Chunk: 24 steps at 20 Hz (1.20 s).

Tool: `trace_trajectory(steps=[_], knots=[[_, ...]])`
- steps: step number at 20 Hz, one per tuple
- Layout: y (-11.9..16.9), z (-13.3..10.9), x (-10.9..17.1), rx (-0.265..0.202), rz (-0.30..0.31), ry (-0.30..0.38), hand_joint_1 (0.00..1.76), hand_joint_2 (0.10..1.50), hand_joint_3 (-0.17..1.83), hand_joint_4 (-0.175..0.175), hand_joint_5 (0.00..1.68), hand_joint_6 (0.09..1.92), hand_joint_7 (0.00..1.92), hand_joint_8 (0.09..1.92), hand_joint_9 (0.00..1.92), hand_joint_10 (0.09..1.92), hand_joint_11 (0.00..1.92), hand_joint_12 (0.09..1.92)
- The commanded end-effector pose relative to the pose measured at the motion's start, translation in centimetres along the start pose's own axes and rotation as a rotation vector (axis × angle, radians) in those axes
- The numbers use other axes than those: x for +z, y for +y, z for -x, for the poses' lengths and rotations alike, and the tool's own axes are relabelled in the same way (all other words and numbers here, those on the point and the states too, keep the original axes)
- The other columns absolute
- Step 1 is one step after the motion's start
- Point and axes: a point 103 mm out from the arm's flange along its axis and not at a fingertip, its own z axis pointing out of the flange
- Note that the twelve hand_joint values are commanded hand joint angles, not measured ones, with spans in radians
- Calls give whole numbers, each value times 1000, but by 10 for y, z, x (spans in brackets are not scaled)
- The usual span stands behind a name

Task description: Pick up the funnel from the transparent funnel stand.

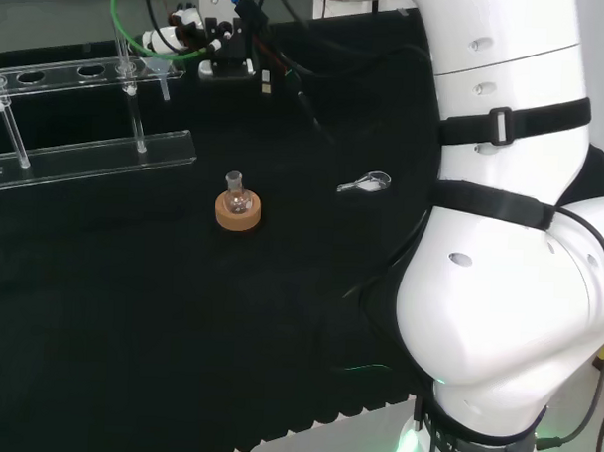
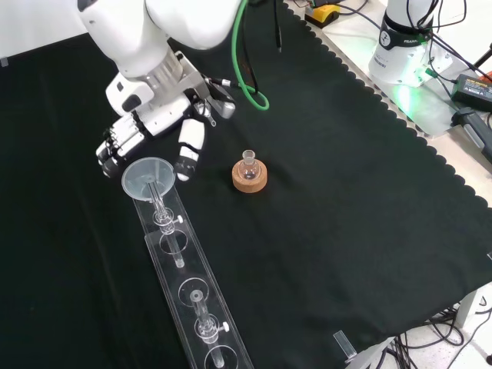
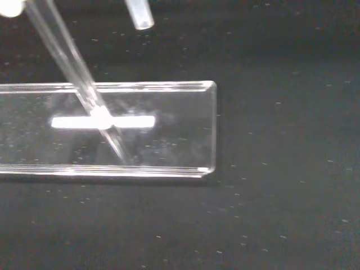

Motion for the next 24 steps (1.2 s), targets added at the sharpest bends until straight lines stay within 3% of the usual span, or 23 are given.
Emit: trace_trajectory(steps=[1, 14, 18, 19, 22, 23, 24], knots=[[5, -32, 25, -69, 45, 39, 0, 852, 47, 88, 0, 87, 0, 87, 0, 87, 0, 1090], [9, -36, 22, -103, 44, 12, 0, 852, 46, 73, 0, 87, 0, 87, 0, 87, 0, 1123], [12, -34, 21, -122, 84, 11, 0, 857, 46, 65, 0, 87, 0, 87, 71, 87, 0, 1452], [12, -35, 21, -128, 101, -2, 3, 860, 45, 57, 0, 87, 0, 87, 93, 203, 65, 1511], [15, -36, 22, -144, 133, -16, 9, 872, 46, 30, 19, 87, 62, 87, 129, 821, 364, 1496], [16, -36, 23, -148, 142, -20, 12, 876, 47, 21, 53, 87, 72, 162, 188, 912, 449, 1461], [17, -35, 23, -150, 153, -23, 19, 881, 49, 12, 93, 87, 58, 360, 260, 950, 518, 1425]])
